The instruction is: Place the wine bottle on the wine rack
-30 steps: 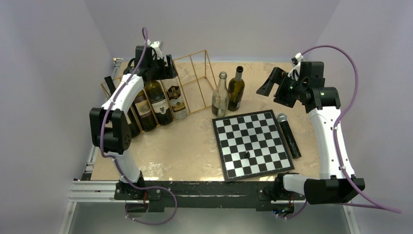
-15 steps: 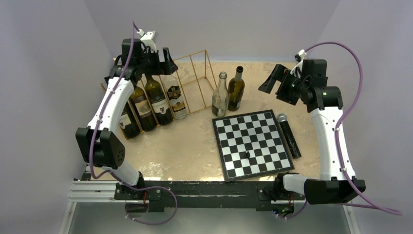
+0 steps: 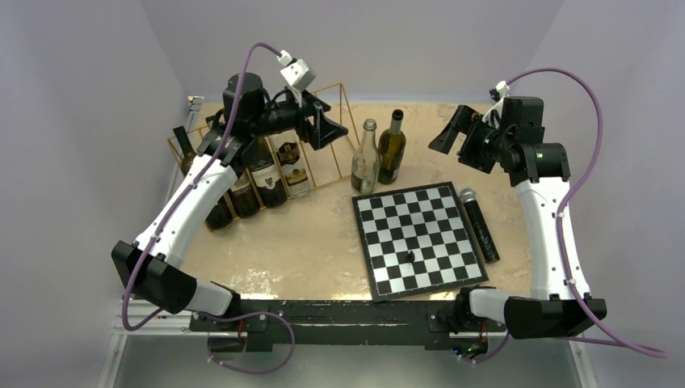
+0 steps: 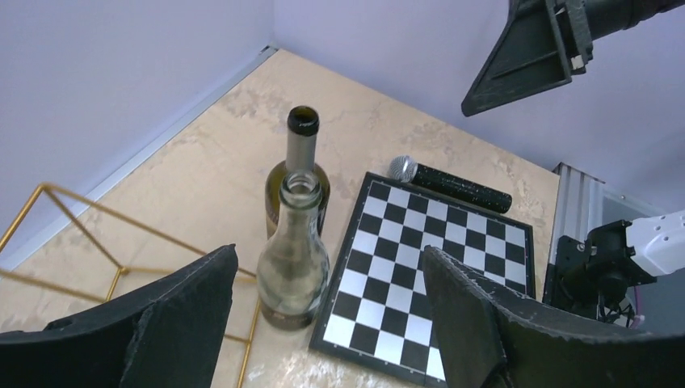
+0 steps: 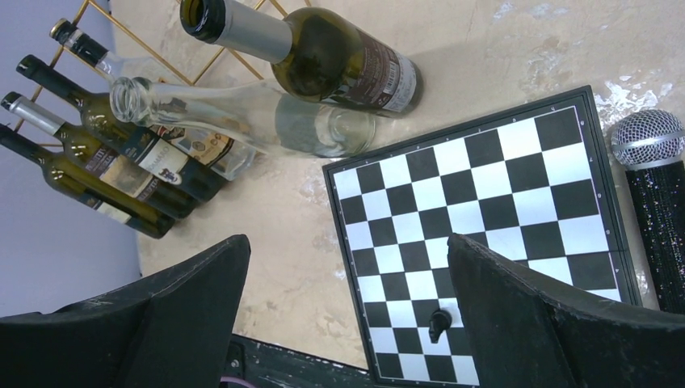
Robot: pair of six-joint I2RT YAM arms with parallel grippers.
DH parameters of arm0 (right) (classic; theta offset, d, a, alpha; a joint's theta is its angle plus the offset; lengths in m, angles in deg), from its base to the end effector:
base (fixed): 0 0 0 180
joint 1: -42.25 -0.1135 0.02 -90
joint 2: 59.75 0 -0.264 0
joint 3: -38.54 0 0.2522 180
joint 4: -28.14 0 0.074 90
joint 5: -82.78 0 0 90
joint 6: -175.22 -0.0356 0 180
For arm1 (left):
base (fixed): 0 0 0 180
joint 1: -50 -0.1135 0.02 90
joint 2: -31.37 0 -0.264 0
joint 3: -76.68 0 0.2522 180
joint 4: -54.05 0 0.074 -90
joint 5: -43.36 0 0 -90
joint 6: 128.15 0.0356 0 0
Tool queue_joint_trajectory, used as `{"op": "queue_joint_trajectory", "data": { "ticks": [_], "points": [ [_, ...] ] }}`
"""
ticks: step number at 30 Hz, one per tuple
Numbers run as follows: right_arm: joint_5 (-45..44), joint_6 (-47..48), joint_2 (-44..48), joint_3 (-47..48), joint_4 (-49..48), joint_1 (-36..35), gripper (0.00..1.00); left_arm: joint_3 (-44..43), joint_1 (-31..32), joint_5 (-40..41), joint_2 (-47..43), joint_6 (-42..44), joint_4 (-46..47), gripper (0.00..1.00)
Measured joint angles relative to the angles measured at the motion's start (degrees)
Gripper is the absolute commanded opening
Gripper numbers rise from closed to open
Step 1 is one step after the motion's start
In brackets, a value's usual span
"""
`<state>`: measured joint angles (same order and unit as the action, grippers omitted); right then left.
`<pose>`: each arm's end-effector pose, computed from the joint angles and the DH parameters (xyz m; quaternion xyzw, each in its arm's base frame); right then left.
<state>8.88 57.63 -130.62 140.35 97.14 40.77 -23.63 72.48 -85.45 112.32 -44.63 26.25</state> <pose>0.2347 0.0159 0.4259 0.1413 0.8810 0.2307 0.3881 0.2844 -0.1418 0.4429 0.3143 0.6771 -0.3976 0.5336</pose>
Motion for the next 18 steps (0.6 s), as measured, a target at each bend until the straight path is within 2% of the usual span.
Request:
{"op": "queue_joint_trajectory", "data": {
  "ticks": [15, 18],
  "points": [
    [1.62, -1.36, 0.63, -1.29, -0.68, 0.0, 0.96, -2.38, 6.47, 0.0, 12.52, -6.19, 14.82, 0.87],
    [1.62, -1.36, 0.81, -1.29, -0.68, 0.0, 0.96, -2.38, 8.0, 1.01, 14.38, -7.08, 16.74, 0.83]
  ]
}}
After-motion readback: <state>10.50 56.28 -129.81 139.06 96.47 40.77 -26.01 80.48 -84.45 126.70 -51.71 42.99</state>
